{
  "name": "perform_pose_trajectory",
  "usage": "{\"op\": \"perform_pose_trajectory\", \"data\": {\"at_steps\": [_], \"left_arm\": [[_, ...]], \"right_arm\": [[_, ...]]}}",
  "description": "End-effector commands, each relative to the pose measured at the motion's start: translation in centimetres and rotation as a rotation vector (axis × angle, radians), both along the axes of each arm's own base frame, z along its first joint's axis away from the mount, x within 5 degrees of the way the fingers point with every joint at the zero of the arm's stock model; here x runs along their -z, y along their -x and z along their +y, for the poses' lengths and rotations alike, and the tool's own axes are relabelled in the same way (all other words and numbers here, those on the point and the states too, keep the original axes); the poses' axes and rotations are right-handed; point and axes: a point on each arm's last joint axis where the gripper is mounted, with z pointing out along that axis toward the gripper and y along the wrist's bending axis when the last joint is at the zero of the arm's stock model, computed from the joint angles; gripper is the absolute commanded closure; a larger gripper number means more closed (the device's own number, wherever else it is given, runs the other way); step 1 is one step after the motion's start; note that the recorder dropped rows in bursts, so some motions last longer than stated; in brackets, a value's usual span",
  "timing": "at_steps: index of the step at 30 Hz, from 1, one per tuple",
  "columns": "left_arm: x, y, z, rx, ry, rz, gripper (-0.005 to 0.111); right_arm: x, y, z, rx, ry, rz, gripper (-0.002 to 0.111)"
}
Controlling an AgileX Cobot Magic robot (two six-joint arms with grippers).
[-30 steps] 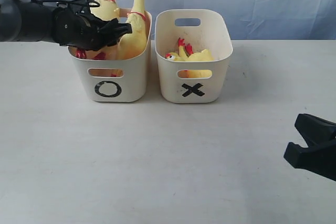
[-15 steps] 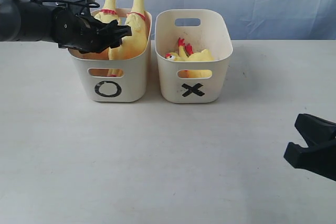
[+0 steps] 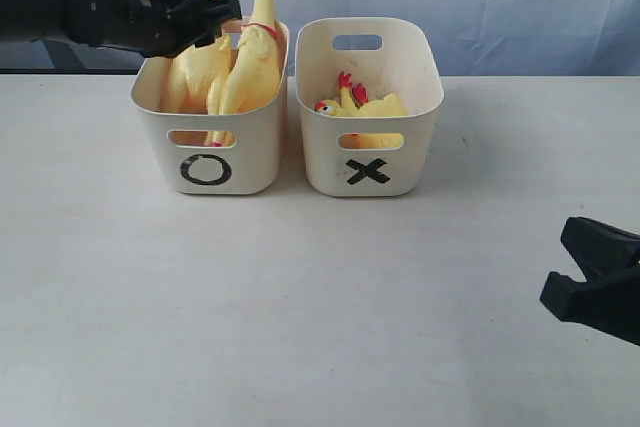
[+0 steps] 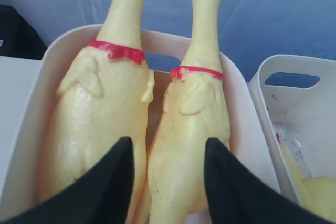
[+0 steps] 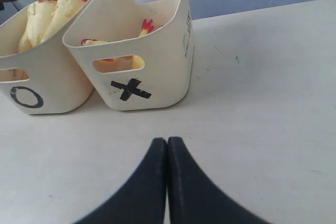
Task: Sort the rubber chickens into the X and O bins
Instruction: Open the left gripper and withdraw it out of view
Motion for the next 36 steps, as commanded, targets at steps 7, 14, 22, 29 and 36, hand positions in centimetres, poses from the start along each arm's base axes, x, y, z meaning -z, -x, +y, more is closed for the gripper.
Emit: {"op": "perform_pose_trajectory", "data": {"at_steps": [7,14,22,29,36], "left_arm": [[-1.4,1.2,0.7,0.049,-0.142,0.030,0.107],[-2.6,1.8,1.1,0.069,-0.219,0.019,0.107],[-1.5,2.7,1.6,0.107,-0.302,0.065,0.107],[-2.5,4.6,2.1,0.125,-0.312,-0.011,0.107],[-2.4,7.1,2.8,0.139,-0.304,-0.052,0.107]], "right_arm": [[0.1,0.1,0.0,-0.012,0.003,-0.004,0.109],[0.1,0.1,0.0,-0.012,0.003,-0.004,0.109],[0.1,0.1,-0.1,-0.007,0.005,-0.006,0.109],[0.1,0.1,-0.1,-0.007,0.005,-0.006,0.109],[0.1,0.1,-0.1,-0.007,0.005,-0.006,0.109]]}}
